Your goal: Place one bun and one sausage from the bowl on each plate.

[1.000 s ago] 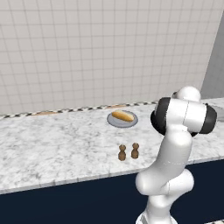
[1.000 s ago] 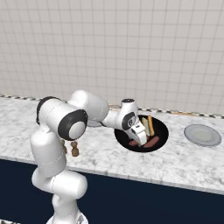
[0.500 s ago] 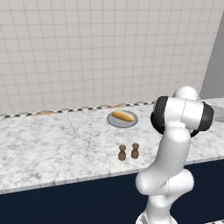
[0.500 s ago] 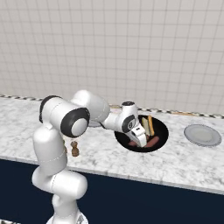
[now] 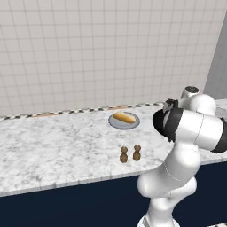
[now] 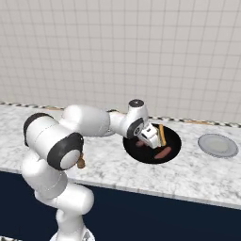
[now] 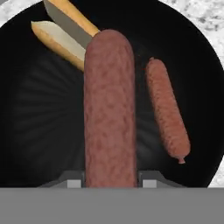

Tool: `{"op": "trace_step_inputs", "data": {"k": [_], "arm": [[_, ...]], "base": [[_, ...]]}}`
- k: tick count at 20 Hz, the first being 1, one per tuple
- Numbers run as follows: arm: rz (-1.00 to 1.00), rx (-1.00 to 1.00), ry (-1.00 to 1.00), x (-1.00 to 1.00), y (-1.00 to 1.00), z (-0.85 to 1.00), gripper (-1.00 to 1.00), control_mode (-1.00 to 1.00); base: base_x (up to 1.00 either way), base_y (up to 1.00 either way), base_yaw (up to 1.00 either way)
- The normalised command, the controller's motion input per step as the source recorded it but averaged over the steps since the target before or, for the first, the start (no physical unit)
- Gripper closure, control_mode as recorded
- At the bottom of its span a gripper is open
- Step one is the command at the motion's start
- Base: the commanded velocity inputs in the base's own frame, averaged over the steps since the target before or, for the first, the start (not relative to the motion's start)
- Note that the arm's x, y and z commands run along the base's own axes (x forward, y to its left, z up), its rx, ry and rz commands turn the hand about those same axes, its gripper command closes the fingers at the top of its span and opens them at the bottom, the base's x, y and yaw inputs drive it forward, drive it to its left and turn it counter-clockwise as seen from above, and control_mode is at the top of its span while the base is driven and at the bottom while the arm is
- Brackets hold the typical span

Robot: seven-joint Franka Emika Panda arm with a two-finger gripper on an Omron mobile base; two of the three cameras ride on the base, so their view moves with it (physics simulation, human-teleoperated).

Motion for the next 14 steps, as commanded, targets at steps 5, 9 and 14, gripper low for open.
{"op": "trace_step_inputs", "data": {"k": [5,9,14], "arm": [[0.63,0.00,-0.43,0.01,0.28,0.96,1.00,-1.00],[0.62,-0.08,-0.19,0.00,0.61,0.77,1.00,-1.00],[0.47,-0.13,0.01,0.11,0.94,0.78,1.00,-1.00]], "base": [[0.00,0.00,0.00],[0.00,0.00,0.00],[0.00,0.00,0.00]]}}
